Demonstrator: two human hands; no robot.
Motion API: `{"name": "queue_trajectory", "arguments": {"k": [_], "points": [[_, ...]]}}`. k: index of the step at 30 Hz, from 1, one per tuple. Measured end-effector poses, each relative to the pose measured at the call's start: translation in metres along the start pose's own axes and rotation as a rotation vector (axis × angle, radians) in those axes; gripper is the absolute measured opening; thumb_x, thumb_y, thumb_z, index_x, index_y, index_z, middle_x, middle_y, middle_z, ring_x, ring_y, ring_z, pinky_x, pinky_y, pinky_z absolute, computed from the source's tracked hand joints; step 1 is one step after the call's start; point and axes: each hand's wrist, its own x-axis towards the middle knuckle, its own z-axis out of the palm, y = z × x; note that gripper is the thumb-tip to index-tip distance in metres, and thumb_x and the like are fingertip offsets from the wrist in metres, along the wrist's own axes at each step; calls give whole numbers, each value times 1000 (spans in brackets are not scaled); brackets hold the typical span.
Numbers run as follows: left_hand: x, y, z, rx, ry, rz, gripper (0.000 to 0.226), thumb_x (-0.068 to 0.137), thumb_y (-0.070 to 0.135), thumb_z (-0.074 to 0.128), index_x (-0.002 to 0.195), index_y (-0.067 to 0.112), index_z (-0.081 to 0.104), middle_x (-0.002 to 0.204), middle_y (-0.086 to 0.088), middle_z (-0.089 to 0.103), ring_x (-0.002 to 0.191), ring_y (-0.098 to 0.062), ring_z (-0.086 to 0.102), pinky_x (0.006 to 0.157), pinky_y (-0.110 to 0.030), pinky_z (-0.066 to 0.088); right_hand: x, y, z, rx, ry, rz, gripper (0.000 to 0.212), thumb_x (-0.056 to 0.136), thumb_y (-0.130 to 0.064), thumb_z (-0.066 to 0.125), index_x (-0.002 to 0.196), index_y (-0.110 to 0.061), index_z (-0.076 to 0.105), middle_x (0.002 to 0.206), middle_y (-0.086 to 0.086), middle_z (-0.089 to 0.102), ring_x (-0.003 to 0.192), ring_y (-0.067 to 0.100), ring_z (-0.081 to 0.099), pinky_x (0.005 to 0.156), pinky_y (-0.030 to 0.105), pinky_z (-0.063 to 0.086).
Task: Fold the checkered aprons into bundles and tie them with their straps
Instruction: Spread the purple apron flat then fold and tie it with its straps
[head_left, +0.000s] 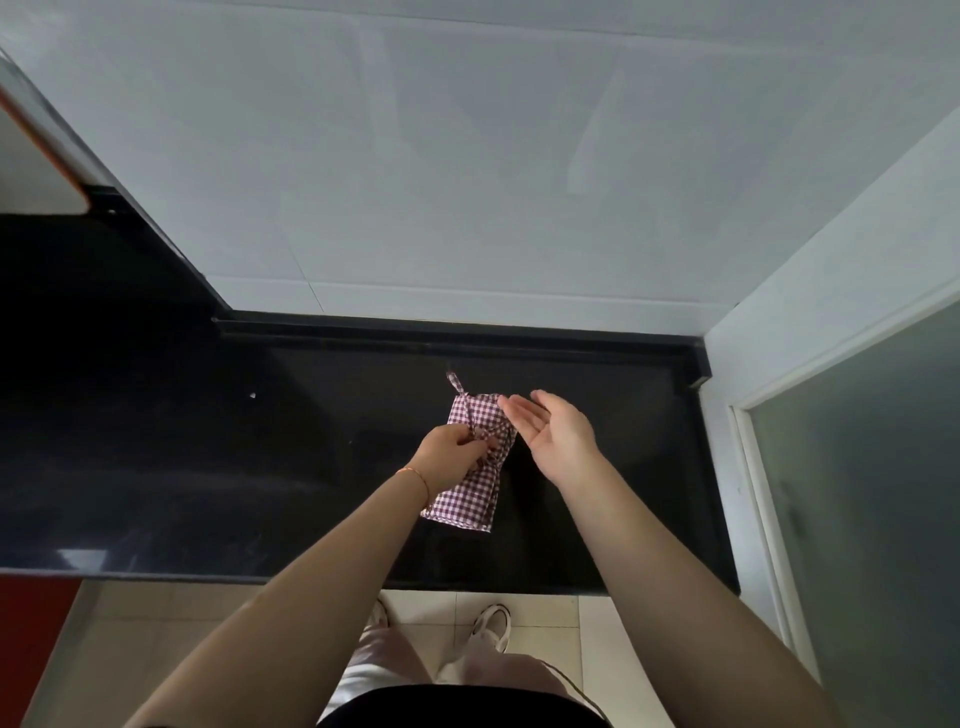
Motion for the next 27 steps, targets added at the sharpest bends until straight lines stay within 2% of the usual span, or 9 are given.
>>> {"name": "queue_trajectory", "arguments": {"k": [1,3,6,10,15,18,20,24,27], "points": [[0,1,0,-1,-13,-6,25,99,23,57,103,0,67,81,-2,61,71,-10,55,63,-21,46,0,0,-1,-160,1,-39,10,100,-6,54,106,-1,61,104,19,69,88,27,72,72,33,61],[0,3,-1,-12,-33,-8,24,101,20,53,105,1,67,84,-3,62,73,-10,56,66,-21,47,2,6,-3,-721,-31,-228,18,97,-2,56,105,-8,71,105,11,71,88,19,70,71,26,58],[0,7,-1,-42,-61,-11,25,101,17,49,103,2,69,85,-5,62,75,-12,55,72,-25,47,7,13,-6,-1377,-221,-477,26,93,-4,61,110,-19,72,112,-2,66,102,13,62,88,27,53],[1,11,-1,-72,-103,-35,27,101,18,48,109,2,69,93,-8,63,82,-16,55,77,-28,46,11,17,-4,-1716,-260,-795,16,94,-8,61,106,-16,69,109,1,62,98,16,60,86,28,51],[1,8,-2,-102,-86,-24,28,100,23,53,103,2,71,90,-7,66,78,-13,58,76,-27,48,13,18,-11,-1713,-292,-798,8,98,-11,55,100,-16,62,105,1,62,94,14,59,85,30,52],[2,2,-2,-145,-53,-7,26,99,26,57,96,5,73,86,-5,69,77,-12,60,74,-26,51,13,17,-20,-1532,-278,-594,13,102,-12,50,96,-21,56,99,-1,61,89,13,60,74,23,50],[1,-2,-1,-197,-4,2,24,99,24,58,89,7,73,81,-4,70,75,-13,61,72,-27,51,12,17,-26,-1350,-260,-404,14,103,-14,47,95,-23,55,95,1,62,83,13,61,69,25,51],[0,-5,7,-246,100,-22,21,98,22,60,91,7,73,89,-7,76,73,-11,65,66,-24,50,14,15,-36,-1206,-249,-194,12,104,-14,47,100,-20,56,97,8,65,85,20,64,83,38,57],[1,-2,12,-122,140,-14,20,98,23,62,90,8,71,85,-6,74,71,-10,64,63,-22,49,13,10,-39,-983,-305,-42,10,104,-10,46,107,-12,55,97,11,64,88,22,63,86,38,55]]}}
